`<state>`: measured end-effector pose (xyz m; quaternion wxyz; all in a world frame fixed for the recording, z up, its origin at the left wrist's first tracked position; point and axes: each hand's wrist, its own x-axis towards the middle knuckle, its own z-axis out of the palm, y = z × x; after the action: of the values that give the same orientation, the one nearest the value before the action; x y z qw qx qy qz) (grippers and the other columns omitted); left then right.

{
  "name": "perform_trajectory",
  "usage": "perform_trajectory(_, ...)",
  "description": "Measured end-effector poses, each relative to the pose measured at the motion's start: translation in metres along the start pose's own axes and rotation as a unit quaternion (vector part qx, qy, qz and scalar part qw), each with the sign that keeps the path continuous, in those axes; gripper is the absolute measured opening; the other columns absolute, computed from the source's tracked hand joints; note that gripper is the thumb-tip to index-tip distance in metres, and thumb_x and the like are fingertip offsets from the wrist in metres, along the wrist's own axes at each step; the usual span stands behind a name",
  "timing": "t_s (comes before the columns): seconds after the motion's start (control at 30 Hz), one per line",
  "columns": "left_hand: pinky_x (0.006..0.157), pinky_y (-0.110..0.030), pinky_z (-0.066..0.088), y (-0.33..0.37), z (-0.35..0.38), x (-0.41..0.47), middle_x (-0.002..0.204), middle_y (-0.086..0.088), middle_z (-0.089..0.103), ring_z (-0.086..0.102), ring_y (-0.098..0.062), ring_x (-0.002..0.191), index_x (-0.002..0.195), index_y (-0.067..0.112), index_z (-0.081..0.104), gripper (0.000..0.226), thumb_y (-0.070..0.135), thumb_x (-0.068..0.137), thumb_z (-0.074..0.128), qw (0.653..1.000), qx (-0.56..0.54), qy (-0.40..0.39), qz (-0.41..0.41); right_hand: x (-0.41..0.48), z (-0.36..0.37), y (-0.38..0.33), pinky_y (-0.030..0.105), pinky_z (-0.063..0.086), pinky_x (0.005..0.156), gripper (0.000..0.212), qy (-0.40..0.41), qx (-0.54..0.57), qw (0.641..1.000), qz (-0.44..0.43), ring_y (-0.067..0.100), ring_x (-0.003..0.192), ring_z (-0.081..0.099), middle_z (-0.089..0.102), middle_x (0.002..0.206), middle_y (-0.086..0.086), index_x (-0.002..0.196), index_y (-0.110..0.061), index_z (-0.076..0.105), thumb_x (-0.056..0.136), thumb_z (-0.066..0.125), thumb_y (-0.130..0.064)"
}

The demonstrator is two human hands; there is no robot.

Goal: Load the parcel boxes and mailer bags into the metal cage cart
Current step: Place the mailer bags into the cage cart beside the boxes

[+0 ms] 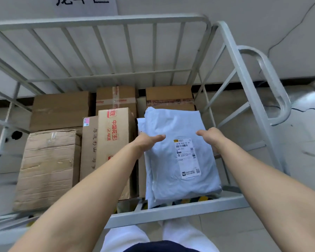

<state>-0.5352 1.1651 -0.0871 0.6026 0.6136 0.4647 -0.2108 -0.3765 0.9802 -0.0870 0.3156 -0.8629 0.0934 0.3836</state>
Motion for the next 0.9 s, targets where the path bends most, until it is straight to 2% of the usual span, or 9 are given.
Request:
perform_trajectory(0.1, 0.100, -0.038, 0.047, -0.046, 0.014, 0.077, 0.133, 0.007, 0.056, 0.058, -0.018, 0.115, 0.139, 0.029, 0.043, 0.133, 0.082, 0.022, 0.078, 0.999, -0.002, 0.032, -0.033, 0.017, 0.001, 0.014, 0.035, 0.042, 0.090, 0.071, -0.042, 0.004, 0.999, 0.015, 0.031, 0.123, 0.050, 0.047, 0.138, 0.011, 0.141, -0.001, 0.035, 0.088, 0.065, -0.036)
perform_trajectory(0.3, 0.102, -0.040, 0.045, -0.029, 0.020, 0.031, 0.137, -0.007, 0.050, 0.055, -0.026, 0.119, 0.142, 0.006, 0.032, 0.149, 0.075, 0.018, 0.080, 0.993, -0.025, 0.065, -0.095, 0.051, 0.018, 0.045, 0.041, 0.041, 0.102, 0.117, -0.111, 0.034, 0.992, 0.058, 0.027, 0.123, 0.051, 0.049, 0.140, 0.006, 0.143, -0.011, 0.034, 0.053, 0.078, -0.070)
perform_trajectory(0.4, 0.083, -0.025, 0.045, -0.025, 0.015, 0.024, 0.123, 0.002, 0.062, 0.062, -0.013, 0.092, 0.130, 0.009, 0.051, 0.101, 0.063, 0.051, 0.084, 0.993, -0.068, 0.024, -0.094, 0.065, 0.021, 0.047, 0.034, 0.047, 0.096, 0.113, -0.149, 0.050, 0.986, 0.051, 0.022, 0.104, 0.064, 0.070, 0.112, 0.004, 0.121, -0.016, 0.064, 0.026, 0.081, -0.075)
perform_trajectory(0.5, 0.081, -0.025, 0.034, -0.034, 0.017, 0.033, 0.114, 0.005, 0.059, 0.054, -0.006, 0.080, 0.128, 0.017, 0.051, 0.063, 0.048, 0.078, 0.073, 0.990, -0.113, -0.019, -0.087, 0.074, 0.023, 0.045, 0.028, 0.048, 0.082, 0.086, -0.162, 0.070, 0.982, 0.060, 0.021, 0.101, 0.064, 0.071, 0.109, 0.005, 0.115, -0.016, 0.067, 0.046, 0.082, -0.067)
perform_trajectory(0.6, 0.078, -0.025, 0.036, -0.040, 0.018, 0.041, 0.110, 0.005, 0.059, 0.053, -0.002, 0.076, 0.129, 0.020, 0.049, 0.056, 0.045, 0.082, 0.069, 0.988, -0.132, -0.027, -0.073, 0.088, 0.029, 0.054, 0.037, 0.048, 0.097, 0.117, -0.135, 0.070, 0.987, 0.058, 0.024, 0.108, 0.062, 0.063, 0.125, 0.005, 0.131, -0.021, 0.053, 0.033, 0.083, -0.076)
perform_trajectory(0.67, 0.086, -0.025, 0.040, -0.042, 0.014, 0.047, 0.116, 0.007, 0.059, 0.058, -0.005, 0.087, 0.127, 0.016, 0.048, 0.074, 0.055, 0.071, 0.076, 0.988, -0.134, -0.023, -0.071, 0.085, 0.029, 0.054, 0.041, 0.044, 0.101, 0.129, -0.141, 0.079, 0.986, 0.047, 0.026, 0.111, 0.059, 0.059, 0.129, 0.007, 0.139, -0.018, 0.040, 0.032, 0.083, -0.074)
perform_trajectory(0.73, 0.104, -0.034, 0.039, -0.046, 0.008, 0.056, 0.136, 0.001, 0.052, 0.055, -0.017, 0.115, 0.142, 0.011, 0.035, 0.127, 0.075, 0.043, 0.080, 0.992, -0.109, 0.003, -0.060, 0.078, 0.029, 0.051, 0.042, 0.042, 0.104, 0.130, -0.136, 0.068, 0.988, 0.037, 0.028, 0.117, 0.054, 0.051, 0.138, 0.010, 0.147, -0.015, 0.026, 0.041, 0.080, -0.069)
perform_trajectory(0.77, 0.109, -0.038, 0.035, -0.048, 0.006, 0.060, 0.143, -0.001, 0.045, 0.049, -0.021, 0.126, 0.147, 0.012, 0.027, 0.138, 0.079, 0.038, 0.077, 0.993, -0.099, 0.016, -0.059, 0.081, 0.030, 0.054, 0.043, 0.040, 0.105, 0.130, -0.129, 0.066, 0.989, 0.035, 0.029, 0.120, 0.051, 0.047, 0.142, 0.010, 0.149, -0.016, 0.020, 0.045, 0.079, -0.067)
perform_trajectory(0.9, 0.101, -0.035, 0.029, -0.053, 0.001, 0.064, 0.147, 0.001, 0.041, 0.042, -0.022, 0.132, 0.149, 0.014, 0.024, 0.126, 0.075, 0.051, 0.074, 0.987, -0.132, 0.002, -0.087, 0.089, 0.037, 0.056, 0.044, 0.038, 0.107, 0.145, -0.124, 0.057, 0.990, 0.028, 0.030, 0.123, 0.049, 0.043, 0.145, 0.009, 0.151, -0.020, 0.014, 0.035, 0.083, -0.073)
